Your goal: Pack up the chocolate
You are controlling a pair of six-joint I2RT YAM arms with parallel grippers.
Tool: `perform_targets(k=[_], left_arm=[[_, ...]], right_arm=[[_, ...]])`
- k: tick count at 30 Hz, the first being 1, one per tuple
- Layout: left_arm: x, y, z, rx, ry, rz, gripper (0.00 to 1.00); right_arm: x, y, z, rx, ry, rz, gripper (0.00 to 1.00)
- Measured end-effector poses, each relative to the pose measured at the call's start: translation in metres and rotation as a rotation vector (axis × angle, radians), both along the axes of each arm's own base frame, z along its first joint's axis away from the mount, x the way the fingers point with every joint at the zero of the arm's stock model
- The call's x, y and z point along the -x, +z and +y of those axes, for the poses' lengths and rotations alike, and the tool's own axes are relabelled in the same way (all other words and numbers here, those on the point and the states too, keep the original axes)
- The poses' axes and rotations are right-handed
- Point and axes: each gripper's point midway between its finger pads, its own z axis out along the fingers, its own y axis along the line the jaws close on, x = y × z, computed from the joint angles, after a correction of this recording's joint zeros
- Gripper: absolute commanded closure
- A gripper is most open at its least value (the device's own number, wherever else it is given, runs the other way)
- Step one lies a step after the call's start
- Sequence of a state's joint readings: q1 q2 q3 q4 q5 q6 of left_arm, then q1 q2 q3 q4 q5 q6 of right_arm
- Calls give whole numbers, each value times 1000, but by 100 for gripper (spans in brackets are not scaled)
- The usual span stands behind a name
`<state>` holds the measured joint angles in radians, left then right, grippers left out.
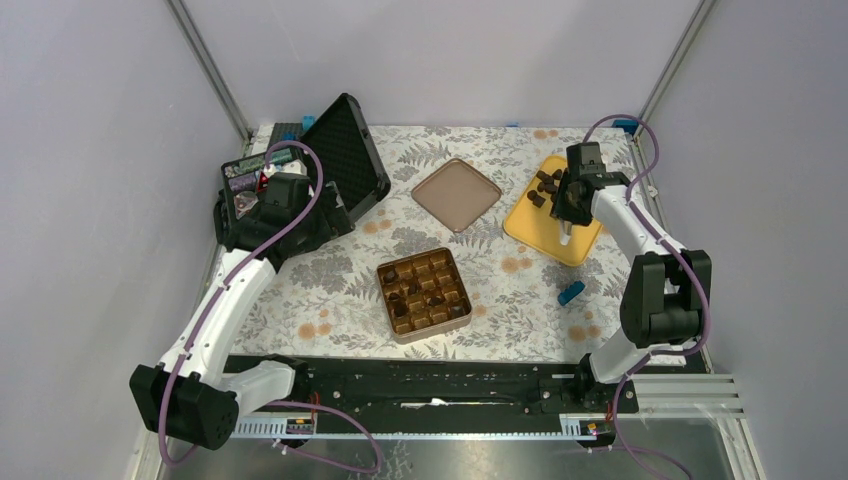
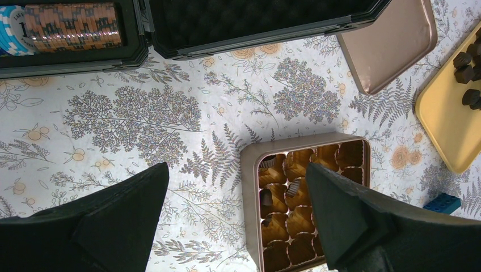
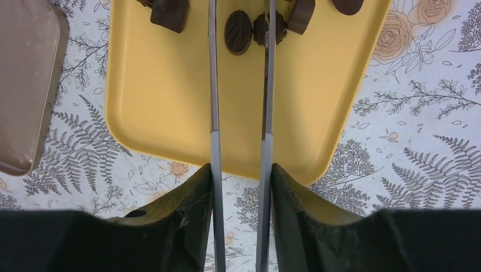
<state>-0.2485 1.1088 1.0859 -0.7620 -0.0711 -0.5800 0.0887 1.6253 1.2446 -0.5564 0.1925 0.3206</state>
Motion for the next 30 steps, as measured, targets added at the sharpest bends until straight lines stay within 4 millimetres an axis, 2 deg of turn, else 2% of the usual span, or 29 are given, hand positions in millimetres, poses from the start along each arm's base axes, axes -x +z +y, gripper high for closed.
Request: perform_targets(k=[14, 26, 30], left_arm=[[0, 0, 0, 1, 0, 0, 1], [0, 0, 0, 0, 0, 0, 1], [0, 0, 0, 0, 0, 0, 1]], right_arm=[[-3, 13, 13, -70, 37, -50, 54], [0, 6, 18, -94, 56, -28, 56], [0, -5, 18, -86, 61, 3, 57]])
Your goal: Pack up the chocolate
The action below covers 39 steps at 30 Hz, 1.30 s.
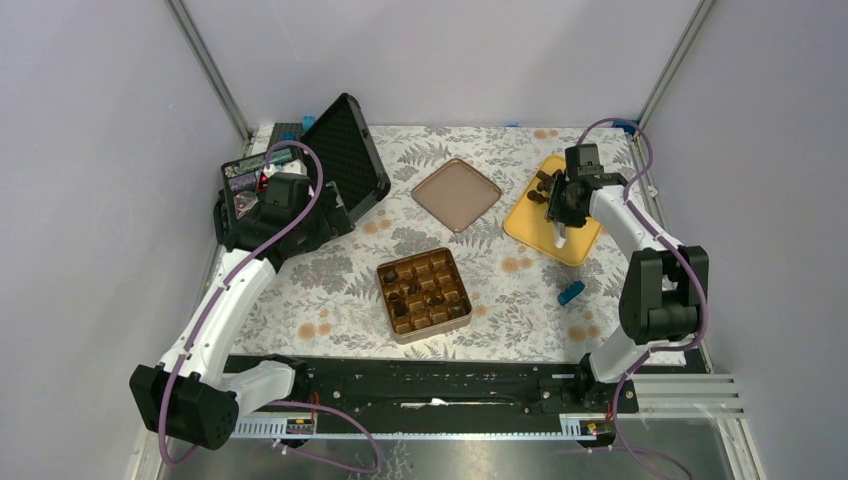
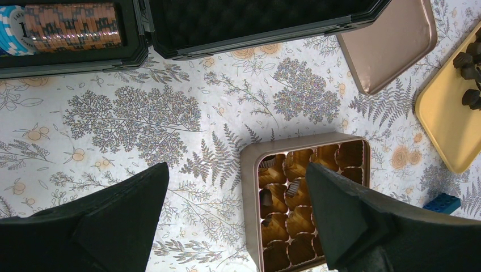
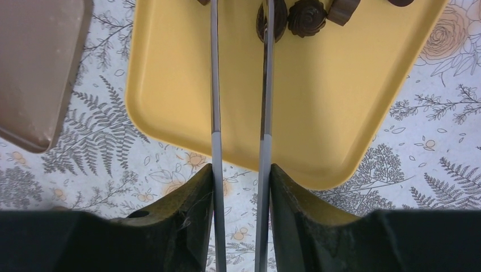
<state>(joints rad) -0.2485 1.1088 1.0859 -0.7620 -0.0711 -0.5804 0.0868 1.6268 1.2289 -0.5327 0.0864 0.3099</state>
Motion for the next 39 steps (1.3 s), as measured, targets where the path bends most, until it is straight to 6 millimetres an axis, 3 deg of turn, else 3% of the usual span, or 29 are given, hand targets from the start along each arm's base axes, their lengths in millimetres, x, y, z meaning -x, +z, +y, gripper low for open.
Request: perform_targets(k=[5, 10, 21, 24, 32, 39], left_arm=[[0, 0, 0, 0, 0, 0, 1], [0, 0, 0, 0, 0, 0, 1], [0, 0, 0, 0, 0, -1, 1], [0, 0, 0, 0, 0, -1, 1], [1, 3, 0, 4, -1, -11, 1], [2, 5, 0, 7, -4, -15, 1]], right_arm=[[-2, -17, -2, 17, 6, 52, 57], [-1, -20, -5, 38, 4, 62, 57], [0, -19, -3, 41, 10, 62, 84], [0, -10, -3, 39, 10, 42, 86], [6, 35, -3, 27, 9, -68, 87], [22, 45, -1, 9, 9, -79, 87]])
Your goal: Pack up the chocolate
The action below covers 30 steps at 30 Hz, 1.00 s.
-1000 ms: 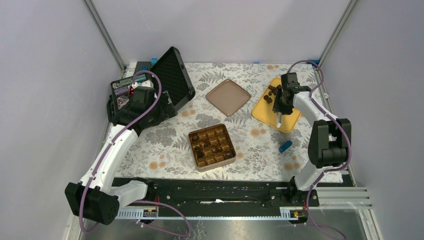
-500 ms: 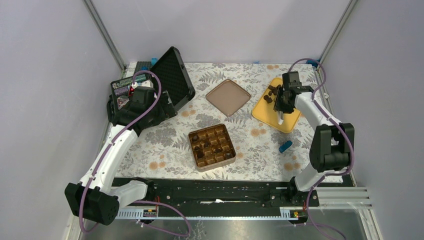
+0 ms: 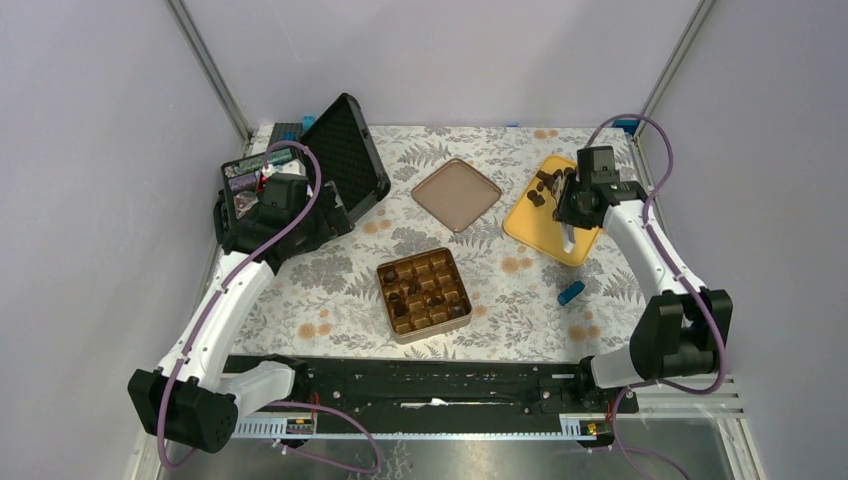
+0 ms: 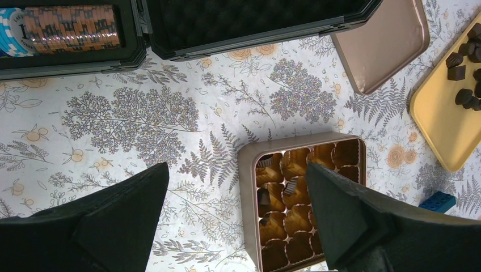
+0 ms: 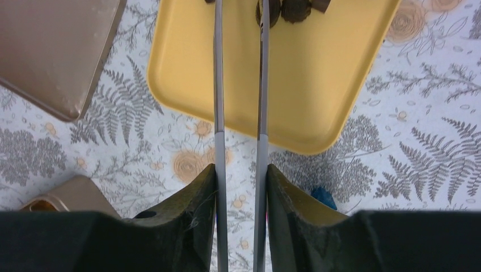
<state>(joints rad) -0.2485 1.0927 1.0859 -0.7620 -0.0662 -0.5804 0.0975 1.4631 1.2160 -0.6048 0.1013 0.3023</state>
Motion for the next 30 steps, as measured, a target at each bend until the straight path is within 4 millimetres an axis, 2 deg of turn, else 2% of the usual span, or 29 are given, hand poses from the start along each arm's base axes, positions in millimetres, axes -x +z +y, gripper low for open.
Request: perform_targets(k=[8, 12, 16, 25, 30], left_arm=[[0, 0, 0, 2, -2, 0, 1], [0, 0, -1, 3, -3, 0, 1], [0, -4, -2, 7, -7, 4, 1], [1, -7, -2, 5, -8, 10, 1], [1, -7, -2, 5, -7, 10, 1]], right_arm=[[37, 1, 7, -33, 23, 31, 86], [48, -1, 26, -50, 74, 35, 85], [60, -13, 50, -43, 143, 70, 84], [58, -46, 57, 1, 163, 158, 74], [57, -51, 57, 23, 171, 168, 64]])
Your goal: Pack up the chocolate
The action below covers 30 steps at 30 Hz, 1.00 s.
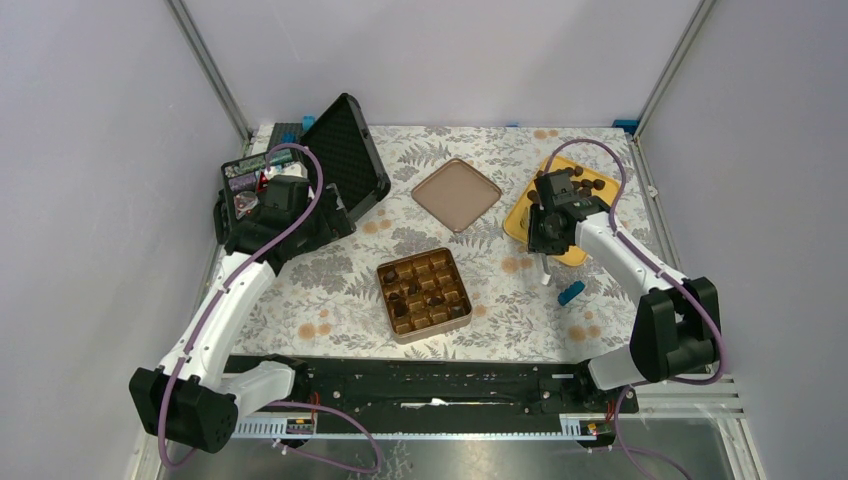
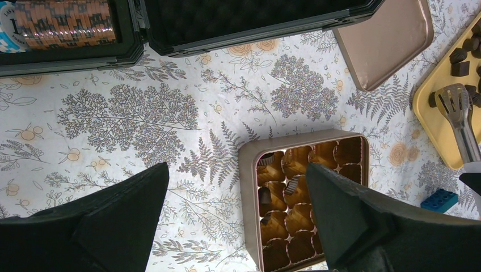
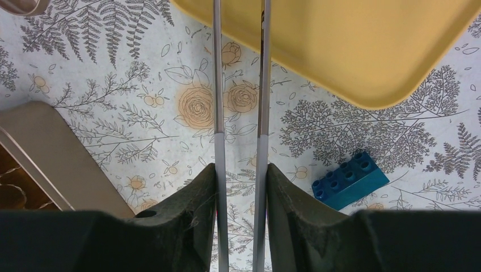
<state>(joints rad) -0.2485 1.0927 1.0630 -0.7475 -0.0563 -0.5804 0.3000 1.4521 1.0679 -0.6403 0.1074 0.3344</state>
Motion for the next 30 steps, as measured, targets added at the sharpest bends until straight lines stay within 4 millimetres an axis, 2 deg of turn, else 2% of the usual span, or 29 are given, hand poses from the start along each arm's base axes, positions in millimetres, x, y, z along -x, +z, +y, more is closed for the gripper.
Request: perform_targets(k=[12, 30], left_arm=[[0, 0, 0, 0, 0, 0, 1], [0, 0, 0, -1, 1, 0, 1]], right_arm=[[-1, -1, -4, 28, 8, -3, 55], [2, -10, -4, 79, 24, 22, 54]])
